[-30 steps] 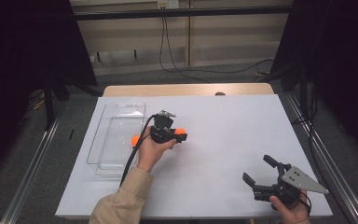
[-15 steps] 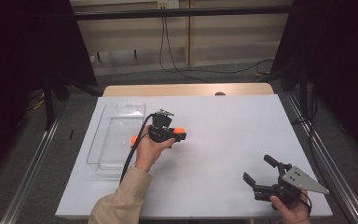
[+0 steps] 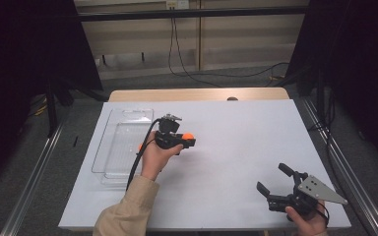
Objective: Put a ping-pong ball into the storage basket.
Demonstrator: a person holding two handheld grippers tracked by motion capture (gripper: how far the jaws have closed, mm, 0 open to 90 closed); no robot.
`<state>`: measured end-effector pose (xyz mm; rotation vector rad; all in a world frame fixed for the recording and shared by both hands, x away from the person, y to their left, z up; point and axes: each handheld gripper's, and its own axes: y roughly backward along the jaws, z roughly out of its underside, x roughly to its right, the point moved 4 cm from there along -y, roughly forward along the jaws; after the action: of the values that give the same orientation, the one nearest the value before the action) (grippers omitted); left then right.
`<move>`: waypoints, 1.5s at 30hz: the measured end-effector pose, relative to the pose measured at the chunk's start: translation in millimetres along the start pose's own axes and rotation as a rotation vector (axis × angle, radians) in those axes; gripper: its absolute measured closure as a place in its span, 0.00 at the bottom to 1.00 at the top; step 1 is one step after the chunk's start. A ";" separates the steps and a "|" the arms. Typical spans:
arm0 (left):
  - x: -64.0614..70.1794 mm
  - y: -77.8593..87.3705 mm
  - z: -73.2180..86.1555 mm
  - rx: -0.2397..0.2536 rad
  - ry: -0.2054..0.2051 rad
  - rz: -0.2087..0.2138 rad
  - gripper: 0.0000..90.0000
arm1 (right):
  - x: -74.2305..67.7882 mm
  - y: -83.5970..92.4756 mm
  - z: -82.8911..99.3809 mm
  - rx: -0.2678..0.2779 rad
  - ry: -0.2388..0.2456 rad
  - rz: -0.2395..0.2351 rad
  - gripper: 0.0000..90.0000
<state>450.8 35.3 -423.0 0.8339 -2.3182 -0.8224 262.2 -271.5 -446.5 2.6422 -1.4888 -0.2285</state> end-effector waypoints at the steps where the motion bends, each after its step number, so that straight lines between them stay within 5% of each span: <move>1: -0.6 0.9 -0.1 -0.002 -0.001 -0.003 0.57 | 0.0 0.0 0.1 -0.001 0.004 -0.002 0.03; 45: -8.5 23.1 -4.4 -0.010 0.023 -0.009 0.57 | -0.4 0.0 -0.1 0.001 0.004 -0.002 0.03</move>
<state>450.9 54.0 -406.5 0.8458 -2.2896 -0.8239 262.0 -271.2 -446.4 2.6432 -1.4855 -0.2232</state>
